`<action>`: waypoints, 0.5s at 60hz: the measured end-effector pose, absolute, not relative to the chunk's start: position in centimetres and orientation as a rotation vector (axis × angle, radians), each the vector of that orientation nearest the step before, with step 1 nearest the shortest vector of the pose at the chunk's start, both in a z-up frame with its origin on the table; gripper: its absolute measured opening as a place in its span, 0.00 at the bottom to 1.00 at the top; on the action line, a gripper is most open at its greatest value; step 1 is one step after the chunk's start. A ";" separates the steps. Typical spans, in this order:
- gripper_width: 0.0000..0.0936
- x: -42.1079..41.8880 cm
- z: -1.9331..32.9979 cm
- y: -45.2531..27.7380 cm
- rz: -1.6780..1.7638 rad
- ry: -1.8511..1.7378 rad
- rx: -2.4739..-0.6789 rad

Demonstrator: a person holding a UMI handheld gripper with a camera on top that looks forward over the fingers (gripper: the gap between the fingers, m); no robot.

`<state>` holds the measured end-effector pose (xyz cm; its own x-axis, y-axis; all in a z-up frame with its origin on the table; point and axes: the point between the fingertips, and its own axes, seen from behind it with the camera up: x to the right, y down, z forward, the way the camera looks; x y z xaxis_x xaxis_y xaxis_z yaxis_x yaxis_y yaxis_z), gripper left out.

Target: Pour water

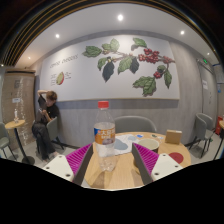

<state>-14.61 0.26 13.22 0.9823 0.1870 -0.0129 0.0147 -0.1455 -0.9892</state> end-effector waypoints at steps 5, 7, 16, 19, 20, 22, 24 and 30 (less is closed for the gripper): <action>0.88 -15.9 12.9 3.1 0.121 -0.129 -1.720; 0.88 -16.4 13.0 4.1 0.113 -0.129 -1.713; 0.88 -18.1 13.2 8.6 0.070 -0.108 -1.695; 0.89 -18.8 13.8 9.5 0.059 -0.085 -1.694; 0.89 -18.7 13.8 10.0 0.059 -0.075 -1.688; 0.88 -18.7 14.0 10.6 0.056 -0.061 -1.679; 0.82 -18.8 14.1 11.2 0.050 -0.054 -1.670; 0.46 -18.7 14.1 12.3 0.032 -0.042 -1.637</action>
<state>-18.75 12.31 14.14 0.9989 0.0472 0.0047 0.0078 -0.0667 -0.9977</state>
